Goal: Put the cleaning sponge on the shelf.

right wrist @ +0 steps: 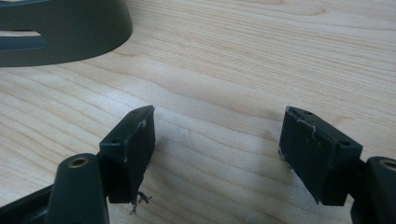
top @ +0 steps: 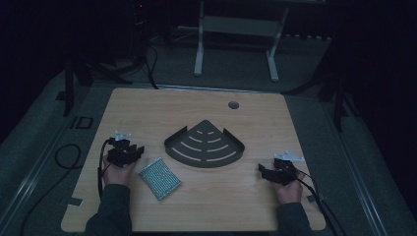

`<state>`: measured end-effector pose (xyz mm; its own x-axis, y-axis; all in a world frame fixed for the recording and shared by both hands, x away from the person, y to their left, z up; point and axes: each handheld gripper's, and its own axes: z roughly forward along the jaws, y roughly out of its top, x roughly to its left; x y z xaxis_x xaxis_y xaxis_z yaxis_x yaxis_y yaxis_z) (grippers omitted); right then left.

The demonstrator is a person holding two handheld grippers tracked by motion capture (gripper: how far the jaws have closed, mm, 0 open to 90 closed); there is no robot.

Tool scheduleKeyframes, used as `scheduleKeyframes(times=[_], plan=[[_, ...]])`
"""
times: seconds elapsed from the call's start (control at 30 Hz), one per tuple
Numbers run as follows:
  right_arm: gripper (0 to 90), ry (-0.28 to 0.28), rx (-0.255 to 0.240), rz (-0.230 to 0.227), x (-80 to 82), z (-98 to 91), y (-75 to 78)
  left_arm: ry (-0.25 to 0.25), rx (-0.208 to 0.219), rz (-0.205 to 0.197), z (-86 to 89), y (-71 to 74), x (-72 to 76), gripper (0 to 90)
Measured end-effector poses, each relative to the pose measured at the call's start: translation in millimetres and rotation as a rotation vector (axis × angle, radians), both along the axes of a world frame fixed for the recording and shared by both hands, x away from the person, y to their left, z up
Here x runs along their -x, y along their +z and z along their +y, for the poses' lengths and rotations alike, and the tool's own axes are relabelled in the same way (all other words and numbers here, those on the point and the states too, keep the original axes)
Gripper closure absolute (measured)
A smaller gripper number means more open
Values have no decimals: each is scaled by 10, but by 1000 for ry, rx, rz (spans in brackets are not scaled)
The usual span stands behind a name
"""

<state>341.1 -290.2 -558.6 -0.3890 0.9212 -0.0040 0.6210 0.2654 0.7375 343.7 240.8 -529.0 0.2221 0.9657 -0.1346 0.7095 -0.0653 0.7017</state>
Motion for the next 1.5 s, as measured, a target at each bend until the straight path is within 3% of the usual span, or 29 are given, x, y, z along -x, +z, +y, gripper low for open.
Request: scheduleKeyframes(times=[0.3,0.67,0.8,1.1,1.5], plan=[[262,3,0,0,0,-3,0,-56,18,-8,-45,99,110,676],[262,4,1,0,0,-4,0,-156,40,12,-183,212,278,828],[262,4,1,0,0,-3,0,-202,28,17,-247,233,359,893],[262,4,1,0,0,-3,0,-268,3,51,-382,225,515,898],[262,4,0,0,0,-3,0,-303,-1,103,-427,150,723,898]])
